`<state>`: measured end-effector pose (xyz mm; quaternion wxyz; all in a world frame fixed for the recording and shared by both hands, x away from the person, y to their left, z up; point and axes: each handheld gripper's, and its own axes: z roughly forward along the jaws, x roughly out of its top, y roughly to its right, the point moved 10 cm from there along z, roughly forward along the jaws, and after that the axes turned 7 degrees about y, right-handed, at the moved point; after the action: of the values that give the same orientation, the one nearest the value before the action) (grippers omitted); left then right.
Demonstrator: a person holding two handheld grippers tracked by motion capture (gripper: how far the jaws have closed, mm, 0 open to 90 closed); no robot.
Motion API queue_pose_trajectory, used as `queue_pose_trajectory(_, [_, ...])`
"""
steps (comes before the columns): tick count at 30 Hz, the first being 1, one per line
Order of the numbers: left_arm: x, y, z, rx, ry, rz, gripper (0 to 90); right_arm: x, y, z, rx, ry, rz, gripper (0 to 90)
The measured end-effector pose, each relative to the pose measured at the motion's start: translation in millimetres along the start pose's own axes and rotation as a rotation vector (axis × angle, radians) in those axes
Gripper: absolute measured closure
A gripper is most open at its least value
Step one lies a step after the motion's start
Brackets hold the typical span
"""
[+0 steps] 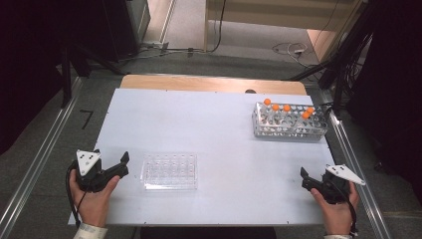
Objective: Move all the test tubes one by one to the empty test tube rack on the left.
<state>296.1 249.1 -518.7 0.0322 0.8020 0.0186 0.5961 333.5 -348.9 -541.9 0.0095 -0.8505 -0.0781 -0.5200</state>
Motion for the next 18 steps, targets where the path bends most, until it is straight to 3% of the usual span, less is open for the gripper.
queue_pose_trajectory(4, [-0.1,3.5,-6.6,-0.029,0.001,-0.018,10.0,6.1,0.5,-4.4,0.011,0.038,0.011,12.7])
queue_pose_trajectory(11, [1.7,1.3,-8.2,-0.023,0.012,-0.025,10.0,11.9,-1.4,-3.4,0.029,0.052,0.010,14.3])
queue_pose_trajectory(18, [2.7,-5.8,-7.9,-0.003,0.022,-0.045,10.0,26.7,1.4,10.2,0.034,0.085,0.021,16.0])
